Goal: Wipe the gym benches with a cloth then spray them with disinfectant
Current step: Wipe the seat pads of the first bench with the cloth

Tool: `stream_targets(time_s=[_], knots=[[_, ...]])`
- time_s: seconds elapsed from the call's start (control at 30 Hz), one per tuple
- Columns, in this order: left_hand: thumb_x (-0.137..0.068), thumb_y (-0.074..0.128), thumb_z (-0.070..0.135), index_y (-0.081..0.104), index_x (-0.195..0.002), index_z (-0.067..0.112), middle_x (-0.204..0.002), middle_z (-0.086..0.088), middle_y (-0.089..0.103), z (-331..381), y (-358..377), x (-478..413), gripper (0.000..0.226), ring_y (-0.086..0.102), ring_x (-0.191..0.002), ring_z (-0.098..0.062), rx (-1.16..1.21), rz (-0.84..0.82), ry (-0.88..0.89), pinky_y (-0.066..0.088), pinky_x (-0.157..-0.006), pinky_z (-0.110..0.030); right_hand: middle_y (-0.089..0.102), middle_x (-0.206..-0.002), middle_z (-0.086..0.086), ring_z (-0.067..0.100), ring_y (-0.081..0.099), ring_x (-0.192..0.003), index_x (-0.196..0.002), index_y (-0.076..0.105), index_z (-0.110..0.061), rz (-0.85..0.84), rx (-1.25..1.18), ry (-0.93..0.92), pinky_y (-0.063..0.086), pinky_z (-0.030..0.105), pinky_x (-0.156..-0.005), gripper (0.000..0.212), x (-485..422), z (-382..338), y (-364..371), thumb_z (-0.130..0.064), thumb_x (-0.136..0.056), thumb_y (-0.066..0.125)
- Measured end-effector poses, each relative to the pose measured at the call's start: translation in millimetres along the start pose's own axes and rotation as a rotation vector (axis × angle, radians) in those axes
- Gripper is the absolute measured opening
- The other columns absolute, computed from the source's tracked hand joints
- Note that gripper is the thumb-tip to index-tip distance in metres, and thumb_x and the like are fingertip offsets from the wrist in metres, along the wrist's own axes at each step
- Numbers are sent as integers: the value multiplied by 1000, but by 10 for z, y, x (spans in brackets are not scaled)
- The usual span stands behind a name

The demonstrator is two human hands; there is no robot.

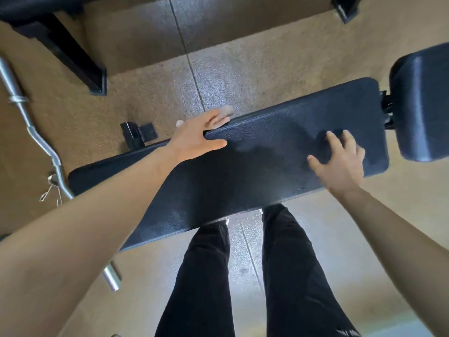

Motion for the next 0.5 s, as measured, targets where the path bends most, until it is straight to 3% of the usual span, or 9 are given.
stream_targets(time_s=[0.1,0.17,0.23,0.37,0.5], knots=[[-80,82,39,57,-140,23,-130,7,61,137,-65,-138,67,56,-120,-15,6,18,-43,40,-103,-30,16,-167,6,42,20,-145,-156,32,-30,-20,17,148,37,63,-108,84,-43,316,32,-52,-85,71],[-83,82,35,63,-133,26,-124,4,59,224,-82,-219,54,54,-114,-16,-20,-9,-69,40,-104,-33,9,-169,5,44,16,-146,-158,22,-34,-80,23,164,33,64,-112,91,-33,413,124,-56,-84,70],[-76,79,44,64,-119,28,-120,0,59,324,-34,-285,49,56,-110,-19,-50,-75,-65,40,-104,-37,0,-170,3,46,11,-148,-160,11,-37,-139,12,143,30,64,-114,99,-7,428,218,-58,-83,70],[-66,80,51,62,-138,17,-142,6,59,541,201,-344,82,55,-135,-16,-49,-182,-50,37,-120,-37,-4,-170,4,51,5,-149,-161,7,-33,-188,15,85,34,66,-112,105,47,388,292,-59,-82,71],[-66,80,52,63,-137,29,-141,-6,57,761,322,-432,77,53,-134,-23,-169,-143,-1,38,-118,-46,-7,-170,2,52,0,-151,-162,8,-33,-253,31,16,33,63,-112,101,109,356,303,-60,-85,67]])
Point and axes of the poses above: each hand's wrist, its own x-axis away from the middle knuckle, its own y-axis out of the palm, z = x × y, the point moved 9 cm from there along -x, towards the middle knuckle
